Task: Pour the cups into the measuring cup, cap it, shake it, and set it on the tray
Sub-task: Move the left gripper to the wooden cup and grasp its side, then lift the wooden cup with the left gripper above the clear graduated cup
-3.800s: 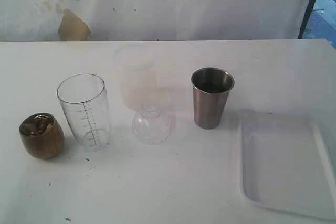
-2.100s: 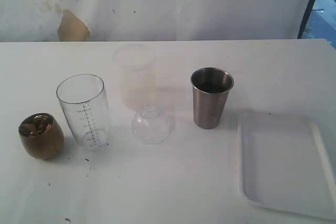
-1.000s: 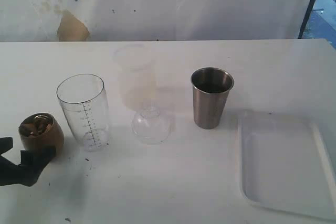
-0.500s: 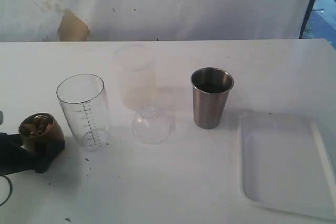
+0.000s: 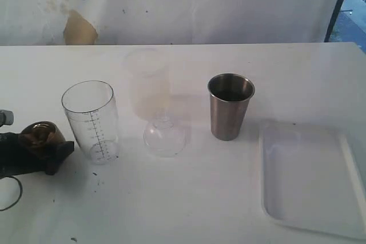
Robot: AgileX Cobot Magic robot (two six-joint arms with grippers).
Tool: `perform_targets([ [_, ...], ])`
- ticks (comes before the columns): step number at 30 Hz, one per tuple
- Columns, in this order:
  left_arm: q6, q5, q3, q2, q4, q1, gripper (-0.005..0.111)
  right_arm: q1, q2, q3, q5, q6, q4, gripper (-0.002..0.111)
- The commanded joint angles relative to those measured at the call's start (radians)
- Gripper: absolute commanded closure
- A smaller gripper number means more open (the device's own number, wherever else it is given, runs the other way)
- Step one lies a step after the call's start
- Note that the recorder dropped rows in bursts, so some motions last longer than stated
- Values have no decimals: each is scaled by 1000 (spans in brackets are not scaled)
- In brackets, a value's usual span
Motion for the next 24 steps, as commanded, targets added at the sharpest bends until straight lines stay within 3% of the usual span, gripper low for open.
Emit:
perform_targets([
  [1,59,-13,-15,24,-91,-2,2,-6,-5,1,-4,-1,-6,108],
  [14,40,-70,-41,34,-46,-2,2,-6,-5,1,-4,-1,-6,108],
  [24,38,7,-41,34,-23,-2,2,-6,-5,1,-4,-1,-6,108],
])
